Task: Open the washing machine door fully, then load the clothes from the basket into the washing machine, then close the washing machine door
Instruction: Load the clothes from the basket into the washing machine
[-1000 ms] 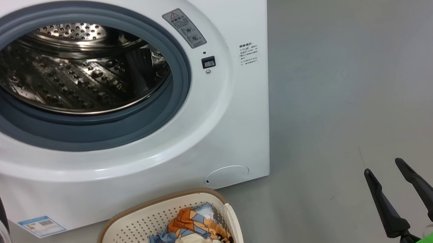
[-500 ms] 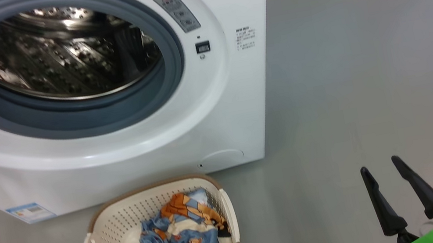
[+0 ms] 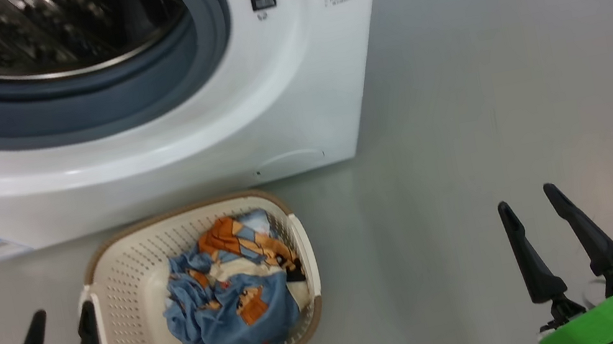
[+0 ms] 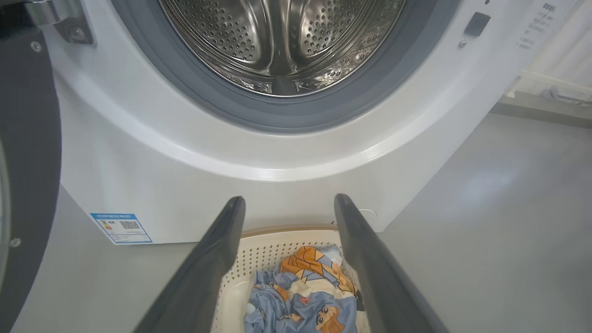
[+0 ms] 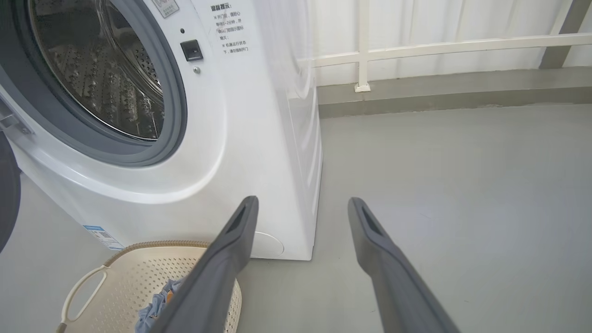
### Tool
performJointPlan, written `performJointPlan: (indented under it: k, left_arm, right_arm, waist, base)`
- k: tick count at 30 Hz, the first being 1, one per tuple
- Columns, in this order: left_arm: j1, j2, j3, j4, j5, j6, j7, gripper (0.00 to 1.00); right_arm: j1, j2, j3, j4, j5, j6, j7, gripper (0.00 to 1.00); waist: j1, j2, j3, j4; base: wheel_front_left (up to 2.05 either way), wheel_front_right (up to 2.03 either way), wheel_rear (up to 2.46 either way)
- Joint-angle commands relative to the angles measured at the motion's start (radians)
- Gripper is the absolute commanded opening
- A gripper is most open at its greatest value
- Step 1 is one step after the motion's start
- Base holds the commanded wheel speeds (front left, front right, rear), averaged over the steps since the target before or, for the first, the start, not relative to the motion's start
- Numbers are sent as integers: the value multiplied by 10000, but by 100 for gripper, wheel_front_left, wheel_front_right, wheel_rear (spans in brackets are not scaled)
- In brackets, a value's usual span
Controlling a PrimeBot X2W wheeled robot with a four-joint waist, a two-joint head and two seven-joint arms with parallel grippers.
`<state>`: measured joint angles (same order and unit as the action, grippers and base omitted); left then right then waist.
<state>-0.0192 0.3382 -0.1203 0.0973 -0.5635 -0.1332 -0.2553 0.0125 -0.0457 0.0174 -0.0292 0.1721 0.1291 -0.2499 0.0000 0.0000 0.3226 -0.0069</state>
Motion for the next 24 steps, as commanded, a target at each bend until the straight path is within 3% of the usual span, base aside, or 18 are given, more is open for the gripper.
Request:
performJointPlan:
  k: [1, 8, 24]
  left_arm:
    - [-390, 443, 307, -174, -135, 25, -65, 100]
    - [-1042, 1012, -142, -126, -542, 25, -65, 100]
    - [-2741, 2542, -2428, 831, -1646, 25, -65, 100]
  right_arm:
    - [-258, -45, 302, -346, 114, 16, -118, 100]
    - [-368, -45, 338, -721, 90, 16, -118, 100]
    - [-416, -45, 656, -1266, 302, 16, -118, 100]
  waist:
    - [0, 0, 778, -270]
    - [0, 0, 1772, -544]
    - [0, 0, 3925, -1285]
  base:
    - [0, 0, 0]
    - [0, 0, 0]
    - [0, 0, 0]
